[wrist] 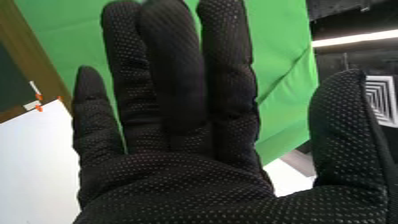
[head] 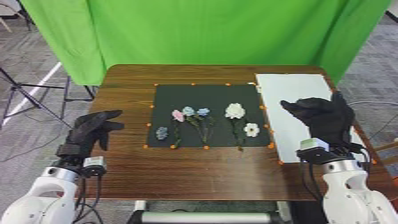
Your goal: Arrange flowers
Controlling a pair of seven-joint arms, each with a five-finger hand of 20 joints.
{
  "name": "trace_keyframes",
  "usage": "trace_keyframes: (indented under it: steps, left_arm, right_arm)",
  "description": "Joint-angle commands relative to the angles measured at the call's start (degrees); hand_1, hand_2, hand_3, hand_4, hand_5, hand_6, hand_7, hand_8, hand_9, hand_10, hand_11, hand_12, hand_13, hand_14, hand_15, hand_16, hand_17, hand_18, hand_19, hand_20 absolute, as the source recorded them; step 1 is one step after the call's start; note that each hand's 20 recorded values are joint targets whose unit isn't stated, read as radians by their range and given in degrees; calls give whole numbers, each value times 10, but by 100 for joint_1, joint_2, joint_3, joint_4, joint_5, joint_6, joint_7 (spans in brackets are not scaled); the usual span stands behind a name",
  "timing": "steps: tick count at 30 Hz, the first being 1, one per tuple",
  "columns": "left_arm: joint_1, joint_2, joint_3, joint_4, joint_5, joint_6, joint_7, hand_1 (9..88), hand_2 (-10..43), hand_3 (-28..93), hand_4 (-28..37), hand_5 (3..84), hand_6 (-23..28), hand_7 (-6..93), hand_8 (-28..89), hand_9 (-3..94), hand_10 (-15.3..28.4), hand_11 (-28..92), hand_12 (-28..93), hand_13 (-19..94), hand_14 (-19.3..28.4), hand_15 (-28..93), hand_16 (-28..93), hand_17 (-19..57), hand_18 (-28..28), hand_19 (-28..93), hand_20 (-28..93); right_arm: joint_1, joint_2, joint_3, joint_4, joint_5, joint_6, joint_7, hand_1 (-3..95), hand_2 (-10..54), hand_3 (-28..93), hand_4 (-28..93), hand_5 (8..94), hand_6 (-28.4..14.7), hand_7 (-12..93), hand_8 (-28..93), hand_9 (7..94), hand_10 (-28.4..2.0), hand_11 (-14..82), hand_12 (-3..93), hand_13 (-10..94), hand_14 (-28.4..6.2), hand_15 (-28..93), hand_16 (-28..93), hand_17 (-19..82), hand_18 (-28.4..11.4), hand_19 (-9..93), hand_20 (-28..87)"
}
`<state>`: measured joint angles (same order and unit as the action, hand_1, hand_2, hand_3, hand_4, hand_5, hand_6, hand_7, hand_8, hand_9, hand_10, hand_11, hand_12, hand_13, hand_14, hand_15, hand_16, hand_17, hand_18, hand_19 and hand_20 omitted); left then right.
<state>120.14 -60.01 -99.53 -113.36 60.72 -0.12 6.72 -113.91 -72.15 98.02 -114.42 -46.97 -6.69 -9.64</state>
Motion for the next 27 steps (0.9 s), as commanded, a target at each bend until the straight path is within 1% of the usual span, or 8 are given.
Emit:
trace_keyframes:
  steps: [1, 3, 7, 11, 13, 17, 22, 27]
  left_arm:
    - [56, 101, 242, 53, -88, 487, 866, 331, 27, 587, -159, 532, 30, 147, -72, 698, 156, 287, 139, 639, 203, 490, -82, 50, 135, 137, 120]
    - [61, 121, 301, 56, -239, 783, 1123, 320, -5, 609, -169, 496, 19, 161, -79, 596, 153, 257, 121, 473, 195, 287, -63, 36, 121, 112, 117]
    - [-25, 255, 521, 85, -391, 1261, 1480, 313, -37, 618, -167, 475, 17, 163, -82, 543, 146, 235, 117, 414, 182, 223, -48, 34, 111, 102, 119]
    - [-52, 251, 648, 20, -611, 1545, 1877, 319, -60, 636, -155, 412, 10, 166, -86, 515, 143, 228, 113, 424, 182, 217, -44, 87, 125, 188, 166]
    - [-10, 232, 629, -2, -682, 1524, 1873, 324, -63, 632, -141, 406, 10, 164, -86, 518, 141, 233, 113, 489, 184, 259, -47, 117, 150, 274, 211]
    - [-49, 234, 638, 37, -800, 1527, 1764, 321, -66, 633, -134, 355, -13, 156, -87, 513, 141, 225, 111, 547, 189, 296, -51, 138, 180, 365, 250]
    - [-3, 138, 404, 33, -645, 1060, 1473, 314, -68, 640, -137, 348, -17, 157, -90, 503, 140, 218, 113, 520, 204, 304, -52, 87, 168, 303, 229]
    - [-38, 86, 391, 141, -765, 675, 1344, 295, -60, 646, -138, 404, 1, 151, -85, 511, 144, 217, 116, 504, 205, 309, -51, 70, 154, 206, 191]
  right_arm:
    - [-280, -57, 14, -87, 281, 289, -282, 91, 42, 709, -139, 776, -10, 206, -78, 579, -163, 79, 192, 357, -157, 105, 255, 179, -179, 34, 323]
    - [-326, -36, 14, -99, 468, 402, -394, 80, 37, 719, -139, 659, -6, 126, -72, 466, -154, 57, 176, 300, -163, 75, 248, 161, -180, 36, 300]
    - [-375, -88, 190, -129, 228, 403, -379, 75, 35, 718, -143, 602, -7, 90, -65, 444, -153, 56, 170, 285, -162, 64, 244, 156, -176, 28, 285]
    - [-356, -116, 499, -79, -858, -451, -199, 86, 46, 699, -138, 721, 0, 103, -66, 850, -153, 221, 222, 501, -155, 159, 215, 193, -157, 20, 301]
    - [-378, -159, 578, -89, -917, -604, -129, 92, 45, 699, -134, 754, 1, 122, -65, 824, -159, 181, 209, 486, -163, 159, 214, 206, -169, 19, 308]
    - [-385, -169, 511, -114, -763, 35, -367, 94, 36, 704, -131, 784, 3, 212, -68, 562, -159, 76, 176, 308, -173, 90, 229, 185, -220, 24, 273]
    - [-522, -180, 508, -164, -279, 163, -422, 90, 35, 714, -137, 665, 5, 124, -76, 477, -155, 61, 168, 293, -169, 77, 247, 153, -206, 43, 270]
    - [-649, -223, 534, -169, -858, 58, -443, 64, 33, 721, -140, 538, 5, 55, -57, 367, -148, 35, 154, 175, -176, -6, 260, 98, -195, 37, 238]
